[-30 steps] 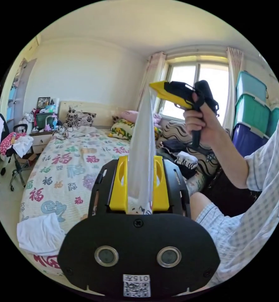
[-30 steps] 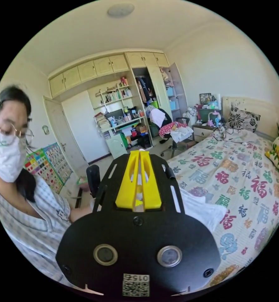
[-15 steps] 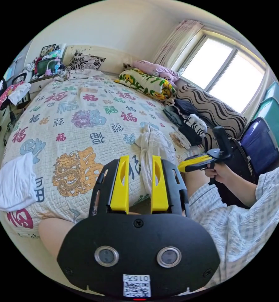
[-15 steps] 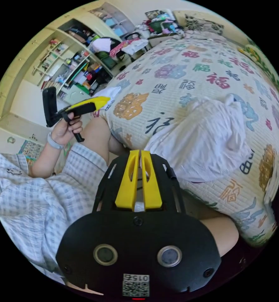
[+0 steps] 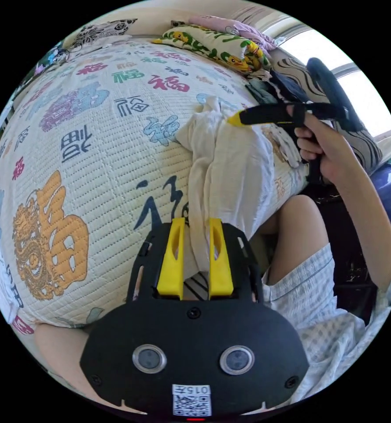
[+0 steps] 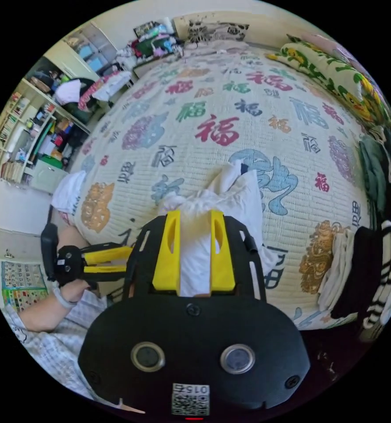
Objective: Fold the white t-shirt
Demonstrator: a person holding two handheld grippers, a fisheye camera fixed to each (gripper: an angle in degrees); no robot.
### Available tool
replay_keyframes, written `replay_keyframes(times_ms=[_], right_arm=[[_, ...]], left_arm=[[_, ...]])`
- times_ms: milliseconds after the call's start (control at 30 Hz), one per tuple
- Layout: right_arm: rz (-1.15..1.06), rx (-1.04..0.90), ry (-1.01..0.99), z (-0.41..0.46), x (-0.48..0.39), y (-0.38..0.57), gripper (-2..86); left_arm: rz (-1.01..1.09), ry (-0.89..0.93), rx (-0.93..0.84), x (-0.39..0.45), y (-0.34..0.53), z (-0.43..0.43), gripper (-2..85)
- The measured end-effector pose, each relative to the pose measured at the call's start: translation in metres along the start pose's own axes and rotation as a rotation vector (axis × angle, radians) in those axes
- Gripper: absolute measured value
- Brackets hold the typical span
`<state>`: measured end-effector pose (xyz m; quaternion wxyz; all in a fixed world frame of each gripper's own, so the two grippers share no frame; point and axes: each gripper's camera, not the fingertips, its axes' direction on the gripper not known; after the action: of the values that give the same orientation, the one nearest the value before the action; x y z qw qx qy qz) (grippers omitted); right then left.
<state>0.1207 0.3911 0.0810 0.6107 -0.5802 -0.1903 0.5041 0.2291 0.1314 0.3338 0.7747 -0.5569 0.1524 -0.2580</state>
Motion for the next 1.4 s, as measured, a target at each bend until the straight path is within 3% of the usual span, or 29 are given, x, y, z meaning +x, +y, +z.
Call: replay_keyframes(times_ms=[67, 133, 433, 533, 667, 833, 1000, 1067, 1233, 1400], right_arm=[[-0.019, -0.030, -0.056, 0.000, 0.007, 0.002, 2.1], [0.004, 0.067, -0.145, -0.027, 0.022, 0.018, 0.7], [0.053, 0.443, -0.200, -0.192, 0.082, 0.041, -0.6], [0.067, 0.591, -0.087, -0.260, 0.081, 0.017, -0.6], [-0.006, 0.777, -0.172, -0.349, 0.071, 0.004, -0.6], [-0.206, 0.919, -0.142, -0.406, 0.039, 0.039, -0.5], [-0.235, 0.784, -0.070, -0.357, 0.037, 0.071, -0.5], [-0.197, 0.680, -0.092, -0.321, 0.044, 0.076, -0.4], [0.015, 0.244, -0.223, -0.207, 0.069, 0.091, -0.1], [-0.039, -0.056, -0.249, -0.177, 0.064, 0.101, 0.7]], left_arm=[[0.014, 0.156, -0.023, -0.016, -0.011, -0.005, 2.3], [-0.019, 0.229, 0.013, -0.033, -0.017, -0.017, 1.2], [-0.124, 0.494, 0.515, -0.108, -0.115, -0.160, -0.6], [-0.088, 0.332, 0.681, -0.108, -0.159, -0.251, -0.8], [0.106, 0.153, 0.886, -0.073, -0.170, -0.367, -0.8], [0.204, 0.054, 0.953, -0.061, -0.131, -0.402, -0.7], [0.096, 0.059, 0.783, -0.095, -0.094, -0.345, -0.8], [-0.007, 0.099, 0.629, -0.115, -0.076, -0.293, -0.8], [-0.223, 0.191, 0.308, -0.138, -0.037, -0.193, -0.8], [-0.320, 0.190, 0.131, -0.136, -0.024, -0.161, -0.3]])
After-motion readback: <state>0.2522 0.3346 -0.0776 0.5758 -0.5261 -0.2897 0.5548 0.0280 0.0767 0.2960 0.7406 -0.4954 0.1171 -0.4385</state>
